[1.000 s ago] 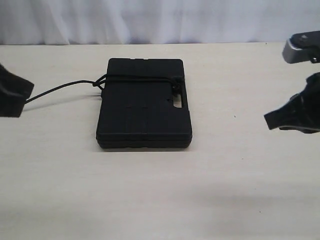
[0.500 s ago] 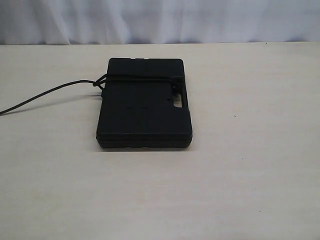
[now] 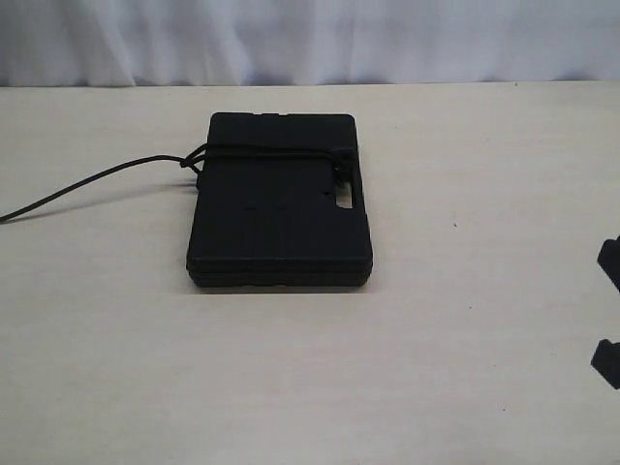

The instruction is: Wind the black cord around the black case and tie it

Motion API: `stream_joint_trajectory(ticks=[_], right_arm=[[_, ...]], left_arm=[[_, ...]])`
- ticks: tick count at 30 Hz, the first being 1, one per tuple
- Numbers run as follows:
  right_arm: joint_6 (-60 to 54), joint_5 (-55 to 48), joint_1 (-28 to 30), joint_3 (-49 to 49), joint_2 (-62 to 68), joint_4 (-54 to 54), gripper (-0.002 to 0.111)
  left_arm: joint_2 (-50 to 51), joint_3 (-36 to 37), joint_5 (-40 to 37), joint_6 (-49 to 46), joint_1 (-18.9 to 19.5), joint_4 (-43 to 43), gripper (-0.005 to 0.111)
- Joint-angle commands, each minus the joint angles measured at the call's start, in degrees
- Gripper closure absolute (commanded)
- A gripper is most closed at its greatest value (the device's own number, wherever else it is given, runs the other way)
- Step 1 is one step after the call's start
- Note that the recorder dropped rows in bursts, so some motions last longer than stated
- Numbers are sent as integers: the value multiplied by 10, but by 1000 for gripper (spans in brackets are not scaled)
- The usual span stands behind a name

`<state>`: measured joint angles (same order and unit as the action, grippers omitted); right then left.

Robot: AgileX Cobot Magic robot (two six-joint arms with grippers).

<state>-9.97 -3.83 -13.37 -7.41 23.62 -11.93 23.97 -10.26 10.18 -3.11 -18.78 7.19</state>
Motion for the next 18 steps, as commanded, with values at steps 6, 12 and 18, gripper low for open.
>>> stream_joint_trajectory(ticks=[6,12,18], right_arm=[[-5,15,-1,74,-36,0,104],[-5,-68,2,74,-235,63,104],[-5,-37,36,74,-236,109,104]], left_arm=[[-32,34,31,2,-4,-24,107],[-240,103,-208,2,7,-6,107],[-240,103,-277,2,91,-9,107]])
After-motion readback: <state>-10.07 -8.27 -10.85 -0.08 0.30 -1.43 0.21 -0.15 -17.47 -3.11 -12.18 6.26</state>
